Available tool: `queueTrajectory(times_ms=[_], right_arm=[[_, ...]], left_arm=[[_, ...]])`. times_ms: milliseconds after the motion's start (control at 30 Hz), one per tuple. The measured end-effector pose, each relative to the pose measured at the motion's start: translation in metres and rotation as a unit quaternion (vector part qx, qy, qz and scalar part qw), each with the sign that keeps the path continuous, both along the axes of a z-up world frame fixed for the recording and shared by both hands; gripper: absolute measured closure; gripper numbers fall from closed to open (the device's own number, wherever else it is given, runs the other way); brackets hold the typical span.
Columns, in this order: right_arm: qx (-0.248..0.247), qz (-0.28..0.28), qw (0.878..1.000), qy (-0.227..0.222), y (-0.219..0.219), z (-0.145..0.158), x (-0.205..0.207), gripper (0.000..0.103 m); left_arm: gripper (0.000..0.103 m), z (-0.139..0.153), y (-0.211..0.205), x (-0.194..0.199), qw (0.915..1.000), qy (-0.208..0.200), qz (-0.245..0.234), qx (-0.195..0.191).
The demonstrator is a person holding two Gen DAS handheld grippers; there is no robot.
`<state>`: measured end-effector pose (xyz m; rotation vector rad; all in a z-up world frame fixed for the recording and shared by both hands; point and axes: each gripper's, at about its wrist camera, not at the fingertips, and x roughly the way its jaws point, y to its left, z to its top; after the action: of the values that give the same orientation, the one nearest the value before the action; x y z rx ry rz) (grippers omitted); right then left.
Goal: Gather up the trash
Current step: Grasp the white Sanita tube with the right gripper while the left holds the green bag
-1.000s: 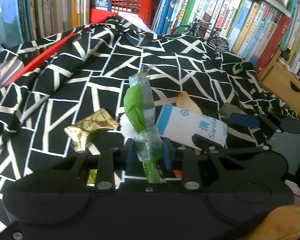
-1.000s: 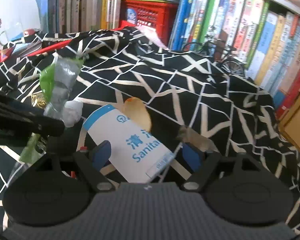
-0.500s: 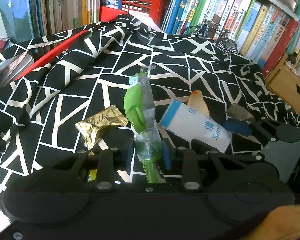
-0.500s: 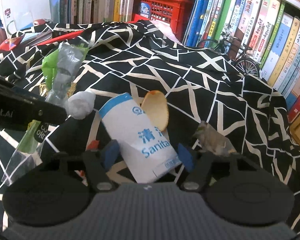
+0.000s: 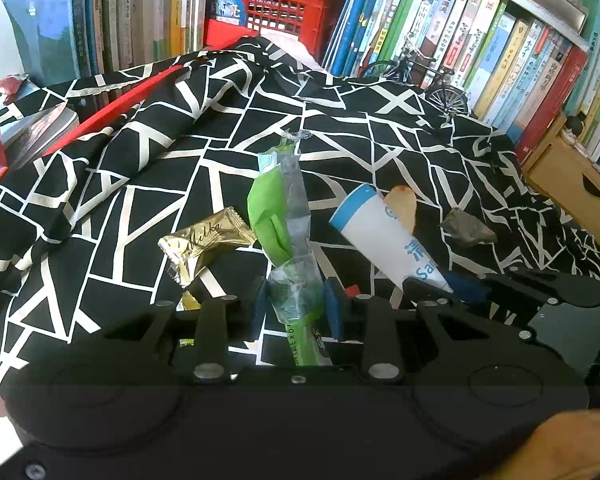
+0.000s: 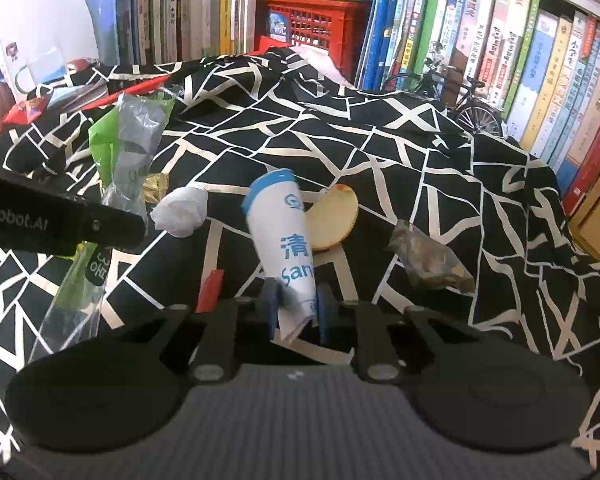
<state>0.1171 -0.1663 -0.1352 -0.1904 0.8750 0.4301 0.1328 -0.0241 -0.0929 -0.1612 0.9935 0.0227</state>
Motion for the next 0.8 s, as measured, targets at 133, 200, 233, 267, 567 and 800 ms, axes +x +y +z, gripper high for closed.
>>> queueTrajectory(times_ms=[133,200,233,267,567,800], right_arm=[[0.009,-0.01,1.0,0.001,-0.003,0.008,-0.005,0.083],[0.01,-0.015,1.0,-0.001,-0.004,0.012,-0.008,0.084],[0.012,-0.018,1.0,-0.001,-0.006,0.014,-0.01,0.084],[0.014,-0.023,1.0,0.0,-0.007,0.016,-0.011,0.084],[0.019,-0.063,0.998,-0.006,-0.025,0.031,-0.03,0.084],[0.017,-0.102,0.995,-0.013,-0.04,0.042,-0.053,0.084]], left_arm=[[0.074,0.005,-0.002,-0.005,1.0,-0.004,-0.003,-0.002],[0.074,0.008,-0.003,-0.007,1.0,-0.007,-0.005,-0.003],[0.074,0.01,-0.004,-0.009,0.9999,-0.008,-0.006,-0.004],[0.074,0.011,-0.005,-0.01,0.9999,-0.009,-0.008,-0.004],[0.074,0.02,-0.015,-0.026,0.9996,-0.014,-0.023,-0.003],[0.074,0.026,-0.022,-0.045,0.999,-0.017,-0.042,-0.002]])
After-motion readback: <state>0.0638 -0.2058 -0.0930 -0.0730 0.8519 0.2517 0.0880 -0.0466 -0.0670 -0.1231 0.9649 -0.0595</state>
